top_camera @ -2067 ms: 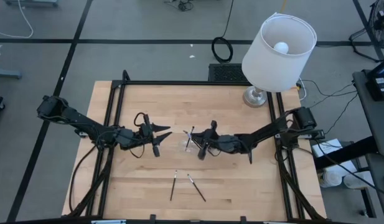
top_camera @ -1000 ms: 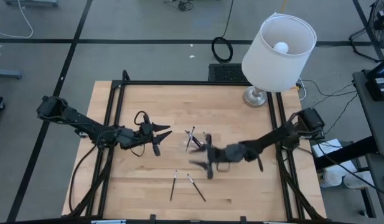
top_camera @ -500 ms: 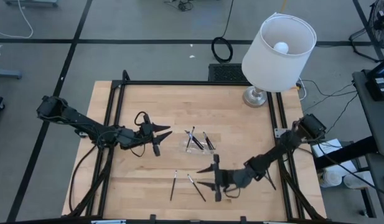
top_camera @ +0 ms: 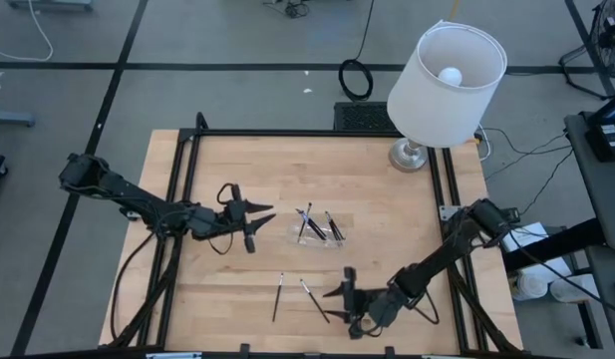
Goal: Put items in baskets/containers
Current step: Put the eyeshadow brush in the transparent organizer
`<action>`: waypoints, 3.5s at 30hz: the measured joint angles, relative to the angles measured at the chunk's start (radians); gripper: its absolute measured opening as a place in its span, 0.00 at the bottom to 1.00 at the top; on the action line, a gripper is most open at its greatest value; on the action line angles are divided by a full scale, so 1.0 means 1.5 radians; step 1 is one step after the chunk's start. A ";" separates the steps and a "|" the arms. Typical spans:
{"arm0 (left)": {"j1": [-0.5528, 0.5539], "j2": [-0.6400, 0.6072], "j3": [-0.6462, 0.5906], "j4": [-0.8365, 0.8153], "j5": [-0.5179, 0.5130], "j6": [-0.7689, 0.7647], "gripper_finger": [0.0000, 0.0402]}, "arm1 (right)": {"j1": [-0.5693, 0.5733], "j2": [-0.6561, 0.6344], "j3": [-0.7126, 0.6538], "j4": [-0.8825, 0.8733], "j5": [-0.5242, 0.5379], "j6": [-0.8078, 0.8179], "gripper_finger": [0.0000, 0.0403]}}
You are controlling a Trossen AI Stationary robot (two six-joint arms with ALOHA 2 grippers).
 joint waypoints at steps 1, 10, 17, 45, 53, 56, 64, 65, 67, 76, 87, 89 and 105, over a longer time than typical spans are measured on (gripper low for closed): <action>-0.002 0.000 0.000 0.004 0.000 0.012 0.29 | 0.000 0.007 0.000 0.012 0.000 0.000 0.43; -0.049 0.000 0.017 0.046 0.043 0.079 0.29 | -0.001 0.067 0.000 0.087 -0.050 0.099 0.45; -0.093 0.000 0.054 0.046 0.048 0.100 0.29 | -0.001 0.125 0.000 0.190 -0.046 0.130 0.44; -0.274 0.000 0.139 -0.067 -0.078 0.159 0.29 | -0.015 0.143 0.247 -0.272 0.040 0.206 0.44; -0.274 0.000 0.139 -0.072 -0.088 0.126 0.29 | -0.049 0.144 0.270 -0.353 0.043 0.281 0.44; -0.274 0.000 0.139 -0.071 -0.088 0.118 0.29 | -0.058 0.160 0.271 -0.329 0.017 0.292 0.44; -0.274 0.000 0.139 -0.056 -0.088 0.131 0.29 | -0.058 0.194 0.272 -0.358 0.020 0.332 0.44; -0.274 0.000 0.139 -0.056 -0.088 0.131 0.29 | -0.059 0.194 0.272 -0.367 0.020 0.336 0.44; -0.274 0.000 0.139 -0.056 -0.088 0.131 0.29 | -0.062 0.194 0.273 -0.379 0.014 0.337 0.43; -0.273 0.000 0.139 -0.112 -0.074 0.081 0.29 | -0.063 0.195 0.272 -0.393 0.007 0.287 0.31; -0.273 0.000 0.139 -0.155 -0.074 0.029 0.29 | -0.094 0.195 0.270 -0.417 -0.093 0.262 0.04; -0.273 0.000 0.139 -0.170 -0.074 0.006 0.29 | -0.101 0.194 0.270 -0.419 -0.115 0.254 0.02; -0.232 0.133 0.139 -0.218 0.065 -0.099 0.29 | -0.102 0.192 0.199 -0.450 -0.119 0.342 0.03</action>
